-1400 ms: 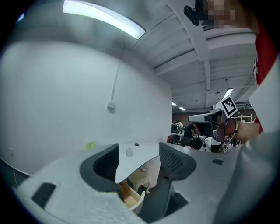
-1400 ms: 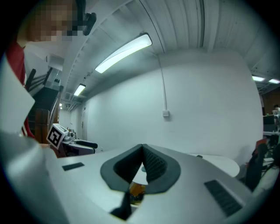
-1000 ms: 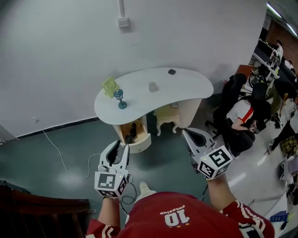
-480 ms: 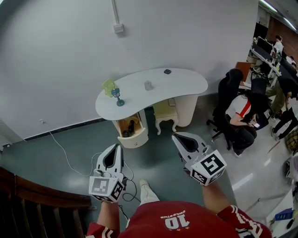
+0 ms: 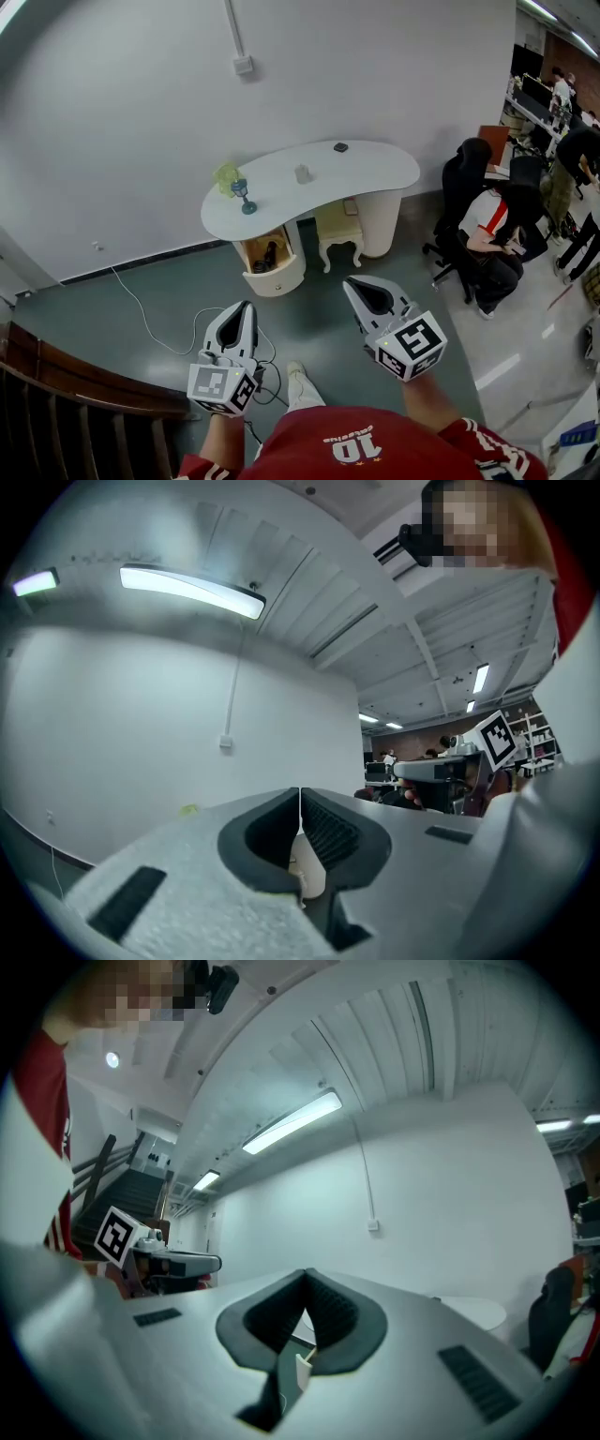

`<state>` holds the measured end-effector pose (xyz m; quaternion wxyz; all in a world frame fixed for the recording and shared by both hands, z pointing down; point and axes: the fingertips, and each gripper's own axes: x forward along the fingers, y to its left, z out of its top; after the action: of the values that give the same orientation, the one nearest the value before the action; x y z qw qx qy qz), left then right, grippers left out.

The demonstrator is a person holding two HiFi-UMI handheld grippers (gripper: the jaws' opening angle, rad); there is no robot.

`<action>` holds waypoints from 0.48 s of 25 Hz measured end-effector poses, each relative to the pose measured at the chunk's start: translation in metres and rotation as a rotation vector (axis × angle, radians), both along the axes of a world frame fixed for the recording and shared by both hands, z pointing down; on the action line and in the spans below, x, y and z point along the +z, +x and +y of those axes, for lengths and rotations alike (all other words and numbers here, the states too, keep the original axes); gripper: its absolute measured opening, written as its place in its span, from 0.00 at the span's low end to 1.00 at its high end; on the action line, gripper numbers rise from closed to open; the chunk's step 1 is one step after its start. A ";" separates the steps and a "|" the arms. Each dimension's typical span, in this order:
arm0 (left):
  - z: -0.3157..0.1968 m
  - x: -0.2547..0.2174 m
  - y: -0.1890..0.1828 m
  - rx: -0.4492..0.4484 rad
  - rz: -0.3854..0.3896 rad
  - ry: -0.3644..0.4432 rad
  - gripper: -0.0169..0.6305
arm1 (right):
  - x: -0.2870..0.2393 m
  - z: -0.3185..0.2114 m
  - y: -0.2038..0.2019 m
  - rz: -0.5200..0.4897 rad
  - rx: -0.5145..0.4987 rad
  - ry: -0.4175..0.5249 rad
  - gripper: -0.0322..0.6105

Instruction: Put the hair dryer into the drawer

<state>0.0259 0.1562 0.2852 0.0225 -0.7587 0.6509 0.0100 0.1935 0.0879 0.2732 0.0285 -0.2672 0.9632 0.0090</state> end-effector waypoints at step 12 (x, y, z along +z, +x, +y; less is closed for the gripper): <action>0.014 -0.002 -0.003 -0.011 -0.005 0.001 0.03 | 0.004 0.010 -0.008 0.020 -0.028 -0.001 0.05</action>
<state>0.0233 0.1698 0.2833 0.0247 -0.7551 0.6551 0.0082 0.1857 0.0983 0.2773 0.0189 -0.2538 0.9670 0.0106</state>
